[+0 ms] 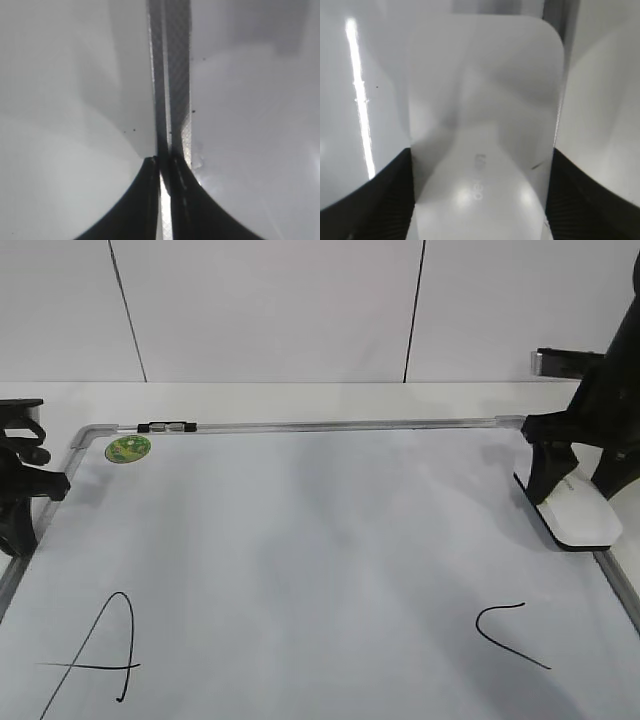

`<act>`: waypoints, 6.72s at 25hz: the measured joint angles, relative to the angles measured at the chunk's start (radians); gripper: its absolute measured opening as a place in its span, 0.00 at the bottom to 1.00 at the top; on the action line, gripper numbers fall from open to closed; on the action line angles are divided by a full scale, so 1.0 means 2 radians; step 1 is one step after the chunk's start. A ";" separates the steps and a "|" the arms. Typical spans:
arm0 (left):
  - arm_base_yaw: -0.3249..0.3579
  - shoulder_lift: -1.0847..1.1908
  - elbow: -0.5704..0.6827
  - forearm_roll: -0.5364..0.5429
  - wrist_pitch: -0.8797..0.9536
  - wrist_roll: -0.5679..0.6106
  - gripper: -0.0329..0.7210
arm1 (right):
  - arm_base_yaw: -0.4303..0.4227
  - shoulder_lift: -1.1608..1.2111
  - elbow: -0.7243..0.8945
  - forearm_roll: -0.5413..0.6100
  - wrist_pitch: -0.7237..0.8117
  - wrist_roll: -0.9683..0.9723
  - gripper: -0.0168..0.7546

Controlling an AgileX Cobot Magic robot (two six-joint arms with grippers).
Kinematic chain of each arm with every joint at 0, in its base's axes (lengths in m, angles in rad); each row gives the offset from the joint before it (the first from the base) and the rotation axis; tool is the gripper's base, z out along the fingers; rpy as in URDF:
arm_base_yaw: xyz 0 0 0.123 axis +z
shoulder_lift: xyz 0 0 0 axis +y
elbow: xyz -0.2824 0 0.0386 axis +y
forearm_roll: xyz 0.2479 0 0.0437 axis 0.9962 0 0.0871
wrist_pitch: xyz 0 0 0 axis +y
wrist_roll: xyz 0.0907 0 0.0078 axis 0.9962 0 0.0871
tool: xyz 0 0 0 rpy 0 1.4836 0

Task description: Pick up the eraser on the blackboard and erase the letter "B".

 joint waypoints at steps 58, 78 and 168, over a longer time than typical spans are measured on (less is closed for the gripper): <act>0.000 0.000 0.000 -0.001 0.002 0.000 0.07 | 0.000 0.013 -0.013 0.000 -0.004 0.004 0.85; 0.000 0.000 0.000 -0.006 0.004 0.000 0.10 | 0.000 -0.060 -0.030 -0.003 -0.001 0.028 0.79; 0.000 -0.954 0.342 0.015 0.092 0.031 0.37 | 0.000 -0.996 0.514 -0.064 -0.031 0.020 0.78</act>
